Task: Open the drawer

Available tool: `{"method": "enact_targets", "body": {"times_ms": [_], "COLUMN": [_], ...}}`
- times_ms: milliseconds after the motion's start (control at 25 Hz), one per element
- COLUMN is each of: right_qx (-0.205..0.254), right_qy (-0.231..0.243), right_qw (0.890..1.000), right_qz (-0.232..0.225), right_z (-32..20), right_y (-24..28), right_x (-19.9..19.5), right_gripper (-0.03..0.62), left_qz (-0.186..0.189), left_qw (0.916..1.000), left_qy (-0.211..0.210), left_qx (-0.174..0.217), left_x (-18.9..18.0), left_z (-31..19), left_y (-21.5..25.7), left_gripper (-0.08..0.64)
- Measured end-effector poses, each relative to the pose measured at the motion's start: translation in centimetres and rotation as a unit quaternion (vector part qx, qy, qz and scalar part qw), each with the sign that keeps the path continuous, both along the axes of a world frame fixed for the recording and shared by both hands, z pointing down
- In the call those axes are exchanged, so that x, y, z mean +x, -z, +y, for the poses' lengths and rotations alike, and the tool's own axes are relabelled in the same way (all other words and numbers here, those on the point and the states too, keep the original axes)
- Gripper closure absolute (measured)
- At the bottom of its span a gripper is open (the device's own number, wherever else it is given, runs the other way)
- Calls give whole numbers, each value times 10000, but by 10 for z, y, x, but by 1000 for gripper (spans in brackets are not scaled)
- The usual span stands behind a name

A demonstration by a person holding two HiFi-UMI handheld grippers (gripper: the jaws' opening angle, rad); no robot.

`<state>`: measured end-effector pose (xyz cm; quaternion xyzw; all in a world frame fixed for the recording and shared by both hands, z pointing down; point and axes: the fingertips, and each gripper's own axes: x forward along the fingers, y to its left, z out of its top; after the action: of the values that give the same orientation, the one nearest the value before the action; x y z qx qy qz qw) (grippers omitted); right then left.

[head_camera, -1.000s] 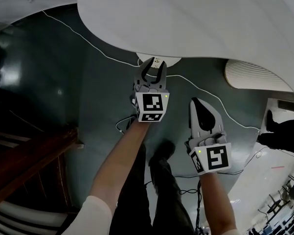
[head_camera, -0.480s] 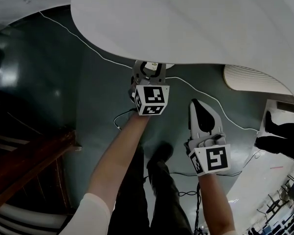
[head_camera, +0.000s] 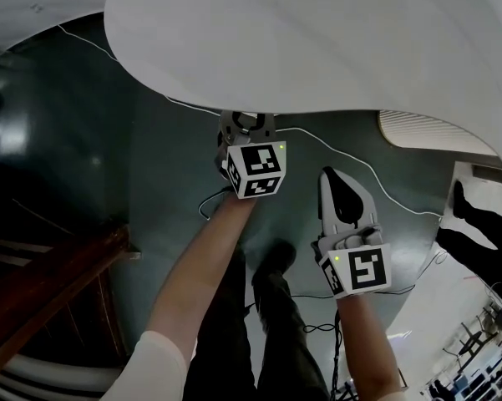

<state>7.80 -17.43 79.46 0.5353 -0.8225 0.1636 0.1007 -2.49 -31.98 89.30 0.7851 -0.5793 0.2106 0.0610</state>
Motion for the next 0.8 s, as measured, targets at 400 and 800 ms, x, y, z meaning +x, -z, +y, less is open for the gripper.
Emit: {"method": "enact_targets", "body": {"times_ms": [400, 800], "right_qx": [-46, -62], "right_qy": [-73, -98], "right_qw": [10000, 9999], "right_qz": [-47, -58], "right_z": [-1, 3], "right_y": [-3, -4], "right_x": [6, 9], "right_gripper": [581, 581], "left_qz": [226, 212], "left_qw": [9992, 9991], "left_qy": [140, 138], "left_qx": [-283, -328], "left_x": [2, 1], "left_z": [2, 3], "left_y": [-1, -1], "left_gripper": [453, 457]}}
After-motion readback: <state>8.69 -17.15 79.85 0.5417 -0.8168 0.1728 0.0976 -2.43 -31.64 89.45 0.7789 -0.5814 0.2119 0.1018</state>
